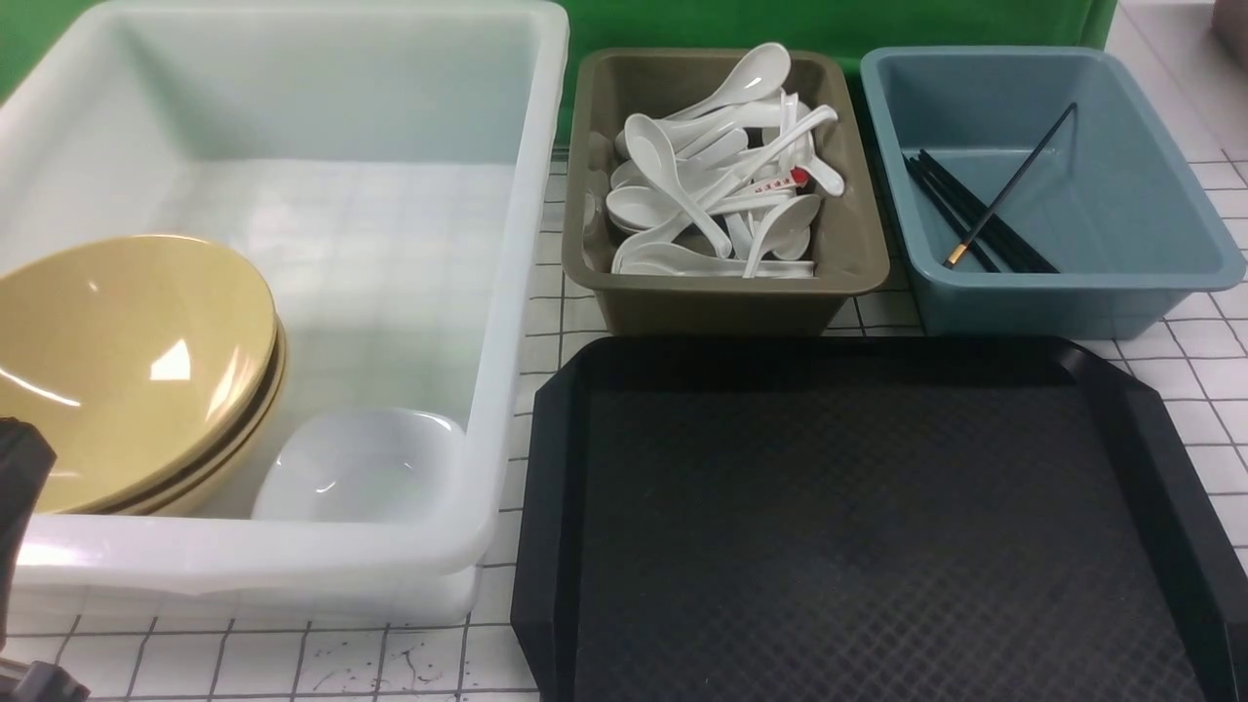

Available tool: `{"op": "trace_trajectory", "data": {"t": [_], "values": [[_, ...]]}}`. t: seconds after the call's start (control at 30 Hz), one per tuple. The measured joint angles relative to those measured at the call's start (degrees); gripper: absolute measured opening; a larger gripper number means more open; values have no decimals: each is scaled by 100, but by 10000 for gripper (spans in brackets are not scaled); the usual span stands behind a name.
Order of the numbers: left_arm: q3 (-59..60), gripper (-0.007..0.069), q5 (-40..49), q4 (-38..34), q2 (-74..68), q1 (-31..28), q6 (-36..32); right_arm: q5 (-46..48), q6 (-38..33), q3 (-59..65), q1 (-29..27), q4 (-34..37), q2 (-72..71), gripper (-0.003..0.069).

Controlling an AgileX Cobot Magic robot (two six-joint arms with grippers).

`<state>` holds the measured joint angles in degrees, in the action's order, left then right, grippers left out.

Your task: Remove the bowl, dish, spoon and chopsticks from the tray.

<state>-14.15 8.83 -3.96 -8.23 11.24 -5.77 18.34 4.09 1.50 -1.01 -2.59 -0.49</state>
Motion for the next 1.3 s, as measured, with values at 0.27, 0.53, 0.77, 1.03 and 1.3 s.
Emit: {"op": "trace_trajectory", "data": {"t": [0.27,0.53,0.77,1.03,1.3], "values": [[8,-6,0,0,0,0,0,1,0,0,0,0,0,57],[893,-6,-30,68,815,-751,245,1,0,0,0,0,0,67],[1567,-6,805,116,890,-1091,925,6,0,0,0,12,0,73],[1561,-6,1005,188,896,-1091,937,6,0,0,0,12,0,78],[1561,-6,1005,188,896,-1091,937,6,0,0,0,12,0,88]]}}
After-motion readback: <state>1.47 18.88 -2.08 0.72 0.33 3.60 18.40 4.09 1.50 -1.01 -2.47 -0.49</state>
